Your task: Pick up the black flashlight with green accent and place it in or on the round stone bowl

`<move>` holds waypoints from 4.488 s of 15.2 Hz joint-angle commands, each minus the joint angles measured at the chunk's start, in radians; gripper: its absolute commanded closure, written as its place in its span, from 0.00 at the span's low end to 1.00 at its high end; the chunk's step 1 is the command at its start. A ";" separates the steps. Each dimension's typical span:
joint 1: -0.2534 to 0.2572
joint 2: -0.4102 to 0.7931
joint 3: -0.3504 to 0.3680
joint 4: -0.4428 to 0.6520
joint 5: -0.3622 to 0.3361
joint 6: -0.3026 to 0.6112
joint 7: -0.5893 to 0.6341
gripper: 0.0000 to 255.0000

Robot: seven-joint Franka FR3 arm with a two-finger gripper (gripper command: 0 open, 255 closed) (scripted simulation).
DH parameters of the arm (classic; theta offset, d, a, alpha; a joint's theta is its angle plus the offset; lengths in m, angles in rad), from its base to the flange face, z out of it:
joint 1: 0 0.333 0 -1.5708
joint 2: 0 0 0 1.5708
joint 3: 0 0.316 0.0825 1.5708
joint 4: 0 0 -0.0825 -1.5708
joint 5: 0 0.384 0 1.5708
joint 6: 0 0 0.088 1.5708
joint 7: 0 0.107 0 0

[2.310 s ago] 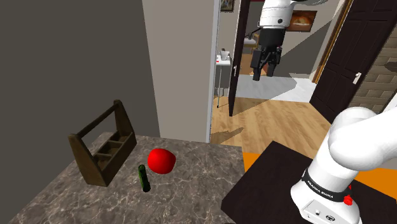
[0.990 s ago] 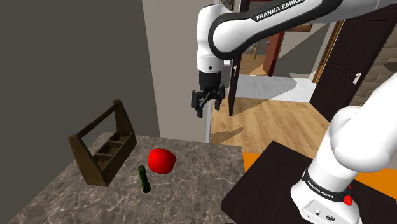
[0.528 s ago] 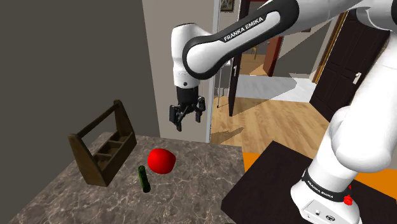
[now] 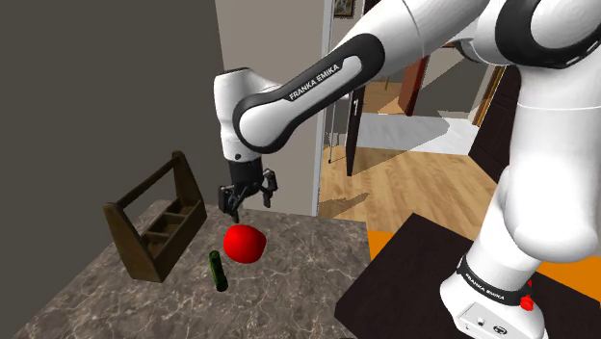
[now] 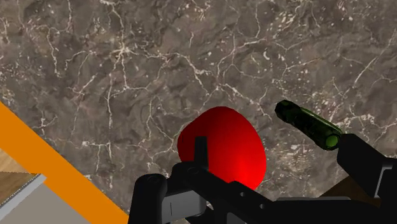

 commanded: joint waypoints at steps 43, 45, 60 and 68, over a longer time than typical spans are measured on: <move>0.152 0.415 -0.026 0.424 -0.122 -0.031 0.128 1.00; 0.150 0.401 -0.023 0.430 -0.118 -0.050 0.127 1.00; 0.143 0.318 -0.006 0.506 -0.094 -0.206 0.122 1.00; 0.144 0.293 -0.001 0.565 -0.085 -0.289 0.121 1.00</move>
